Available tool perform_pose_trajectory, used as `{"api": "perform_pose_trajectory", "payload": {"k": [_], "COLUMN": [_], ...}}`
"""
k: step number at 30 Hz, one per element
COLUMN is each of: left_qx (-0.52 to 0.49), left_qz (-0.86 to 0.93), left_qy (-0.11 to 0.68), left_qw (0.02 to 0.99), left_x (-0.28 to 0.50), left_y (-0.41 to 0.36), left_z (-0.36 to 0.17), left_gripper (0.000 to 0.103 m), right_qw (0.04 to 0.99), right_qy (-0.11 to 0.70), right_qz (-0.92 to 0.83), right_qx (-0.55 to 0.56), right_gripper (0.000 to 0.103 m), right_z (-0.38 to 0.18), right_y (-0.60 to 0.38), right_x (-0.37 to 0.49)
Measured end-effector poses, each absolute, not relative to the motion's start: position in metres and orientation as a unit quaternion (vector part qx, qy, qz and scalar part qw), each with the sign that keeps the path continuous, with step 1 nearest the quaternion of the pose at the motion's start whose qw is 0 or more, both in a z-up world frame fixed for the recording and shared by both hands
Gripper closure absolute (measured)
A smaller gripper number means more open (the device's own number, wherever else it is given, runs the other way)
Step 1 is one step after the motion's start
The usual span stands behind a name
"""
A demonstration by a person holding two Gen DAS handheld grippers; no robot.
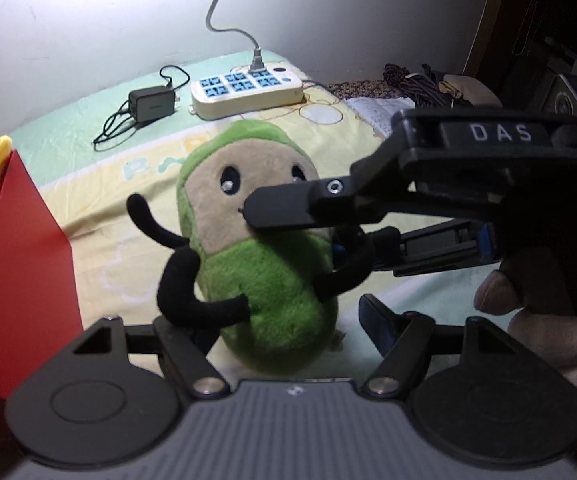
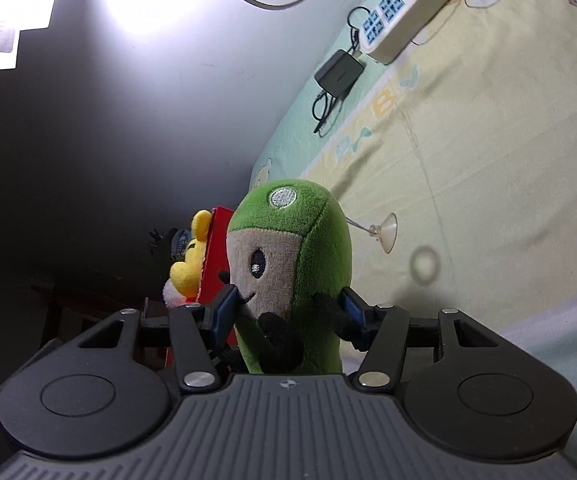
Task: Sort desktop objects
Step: 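Close the right gripper on the green plush and lift it, then carry the green plush over the red box with the right gripper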
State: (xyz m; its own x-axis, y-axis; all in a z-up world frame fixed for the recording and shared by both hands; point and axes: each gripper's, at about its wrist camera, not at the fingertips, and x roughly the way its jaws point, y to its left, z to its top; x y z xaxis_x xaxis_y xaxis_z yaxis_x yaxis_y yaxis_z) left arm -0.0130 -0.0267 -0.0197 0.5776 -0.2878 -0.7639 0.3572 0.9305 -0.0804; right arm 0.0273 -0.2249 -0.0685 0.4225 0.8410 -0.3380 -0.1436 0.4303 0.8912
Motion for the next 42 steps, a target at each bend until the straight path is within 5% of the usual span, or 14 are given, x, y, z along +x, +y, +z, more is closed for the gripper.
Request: {"api": "perform_pose_trajectory", "payload": {"k": [21,42], "left_qx": [0.007,-0.016], "left_qz": [-0.109,-0.028], "left_qy": [0.267,0.336], "left_qw": [0.957,0.941], "left_x": [-0.070,-0.065], "left_y": [0.131,0.303], "left_z": [0.088,0.039], "left_gripper": [0.024,0.025], "right_qw": [0.755,0.717], "right_qy": [0.294,0.377], "right_qz": [0.454,0.446], "right_qx": [0.370,0.381], "right_gripper": [0.045,0.045], "right_z": [0.041,-0.010], "right_y": [-0.080,0.101], "right_x": [0.001,0.022]}}
